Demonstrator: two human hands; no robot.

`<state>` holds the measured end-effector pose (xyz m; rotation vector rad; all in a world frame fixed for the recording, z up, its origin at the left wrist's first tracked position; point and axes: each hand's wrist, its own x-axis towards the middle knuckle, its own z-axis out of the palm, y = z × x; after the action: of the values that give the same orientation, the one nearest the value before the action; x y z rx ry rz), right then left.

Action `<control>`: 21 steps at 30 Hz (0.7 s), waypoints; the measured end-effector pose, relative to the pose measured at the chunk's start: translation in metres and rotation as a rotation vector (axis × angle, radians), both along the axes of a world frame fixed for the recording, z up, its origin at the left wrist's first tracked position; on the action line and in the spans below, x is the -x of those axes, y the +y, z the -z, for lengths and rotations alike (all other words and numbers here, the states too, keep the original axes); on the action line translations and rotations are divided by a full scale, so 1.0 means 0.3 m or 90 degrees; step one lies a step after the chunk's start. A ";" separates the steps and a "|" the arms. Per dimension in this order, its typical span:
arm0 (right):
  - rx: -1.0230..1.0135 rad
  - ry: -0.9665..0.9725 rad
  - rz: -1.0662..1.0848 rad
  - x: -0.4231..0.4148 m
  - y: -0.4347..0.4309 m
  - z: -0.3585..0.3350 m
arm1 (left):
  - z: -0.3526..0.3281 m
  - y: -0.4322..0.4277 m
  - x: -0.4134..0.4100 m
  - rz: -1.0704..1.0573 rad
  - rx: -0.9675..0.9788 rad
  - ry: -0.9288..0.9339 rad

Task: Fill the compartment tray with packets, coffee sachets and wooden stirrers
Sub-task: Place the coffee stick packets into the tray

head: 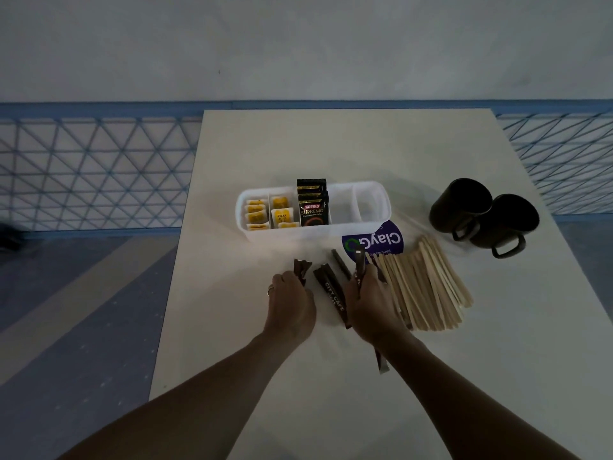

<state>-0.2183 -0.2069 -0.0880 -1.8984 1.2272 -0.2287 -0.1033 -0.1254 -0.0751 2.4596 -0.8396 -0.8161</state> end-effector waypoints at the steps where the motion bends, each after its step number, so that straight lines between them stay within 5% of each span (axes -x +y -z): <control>1: -0.006 -0.016 0.011 -0.005 -0.007 -0.009 | -0.005 -0.003 -0.007 -0.008 0.002 0.006; 8: -0.070 -0.134 0.095 -0.044 -0.066 -0.053 | -0.058 -0.037 -0.078 -0.045 0.051 0.027; 13: -0.212 -0.189 0.117 -0.071 -0.087 -0.095 | -0.094 -0.074 -0.099 -0.083 0.144 0.160; 21: -0.120 -0.237 0.097 -0.145 -0.172 -0.170 | -0.183 -0.202 -0.146 -0.069 0.316 0.168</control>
<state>-0.1748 -0.2585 -0.0369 -1.5199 1.0956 -0.5048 -0.0595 -0.1860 -0.0203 1.8985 -0.7025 -0.7624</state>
